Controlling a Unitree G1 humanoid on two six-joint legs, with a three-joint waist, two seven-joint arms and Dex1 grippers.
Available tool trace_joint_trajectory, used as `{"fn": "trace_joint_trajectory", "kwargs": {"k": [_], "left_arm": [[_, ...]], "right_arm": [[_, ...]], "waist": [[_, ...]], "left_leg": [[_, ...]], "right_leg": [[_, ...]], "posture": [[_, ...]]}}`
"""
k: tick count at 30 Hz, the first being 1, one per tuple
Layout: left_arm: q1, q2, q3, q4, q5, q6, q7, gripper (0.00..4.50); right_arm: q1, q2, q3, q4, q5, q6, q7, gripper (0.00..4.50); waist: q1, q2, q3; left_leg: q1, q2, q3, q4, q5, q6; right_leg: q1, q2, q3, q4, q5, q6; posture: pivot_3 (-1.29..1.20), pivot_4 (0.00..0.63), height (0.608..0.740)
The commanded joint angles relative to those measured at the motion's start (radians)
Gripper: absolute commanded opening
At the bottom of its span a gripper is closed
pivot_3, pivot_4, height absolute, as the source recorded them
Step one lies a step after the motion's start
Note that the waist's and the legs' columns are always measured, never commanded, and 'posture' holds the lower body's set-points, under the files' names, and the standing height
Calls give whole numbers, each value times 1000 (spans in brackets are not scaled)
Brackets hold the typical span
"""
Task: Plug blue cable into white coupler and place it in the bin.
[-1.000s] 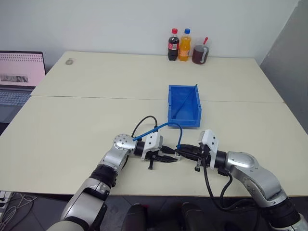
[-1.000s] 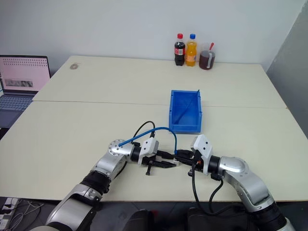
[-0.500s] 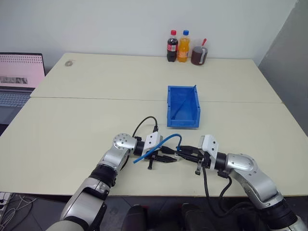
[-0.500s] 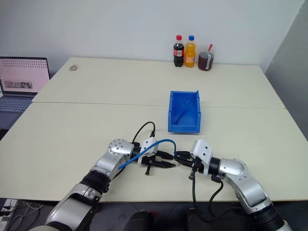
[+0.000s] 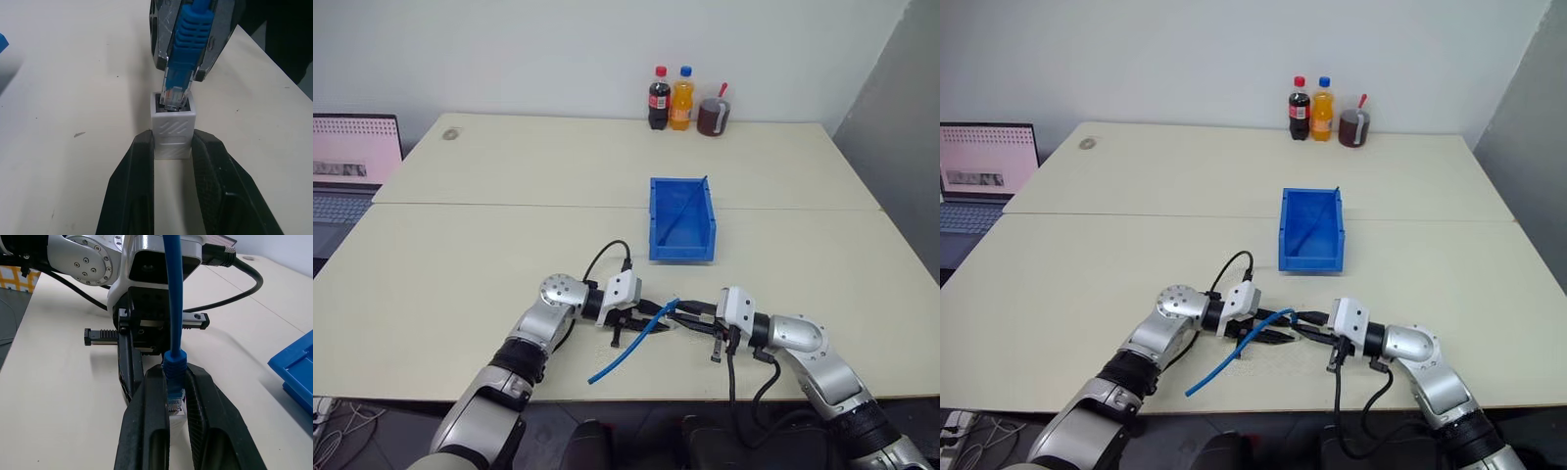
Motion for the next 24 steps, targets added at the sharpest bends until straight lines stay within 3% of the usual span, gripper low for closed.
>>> {"fn": "trace_joint_trajectory", "kwargs": {"k": [1, 18, 21, 24], "left_arm": [[23, 32, 6, -25, 7, 10, -23, 770], [28, 41, 6, -50, 9, 25, -27, 770], [29, 41, 6, -52, 10, 26, -26, 770], [33, 43, 6, -59, 9, 29, -26, 770]], "right_arm": [[21, 15, 17, 88, -51, 8, -1, 225], [-51, 16, 45, 205, -132, -140, 54, 225], [-32, 31, 35, 186, -75, -51, 62, 225], [5, 39, 16, 119, 41, 175, 56, 225]], "waist": [[-2, 0, 0], [-19, 0, 0], [-19, 0, 0], [-19, 0, 0]], "left_leg": [[1, 0, 0, 0, 0, 0], [9, 1, 0, -3, 0, 0], [9, 1, 0, -3, 0, 0], [9, 1, -1, -3, 0, 0]], "right_leg": [[0, 0, 0, 0, 0, 0], [7, 1, 1, 1, -2, -2], [7, 1, 1, 1, -2, -2], [7, 0, 1, 1, -2, -2]], "posture": [[0, 150, 740], [0, 150, 740], [0, 150, 740], [0, 150, 740]]}}
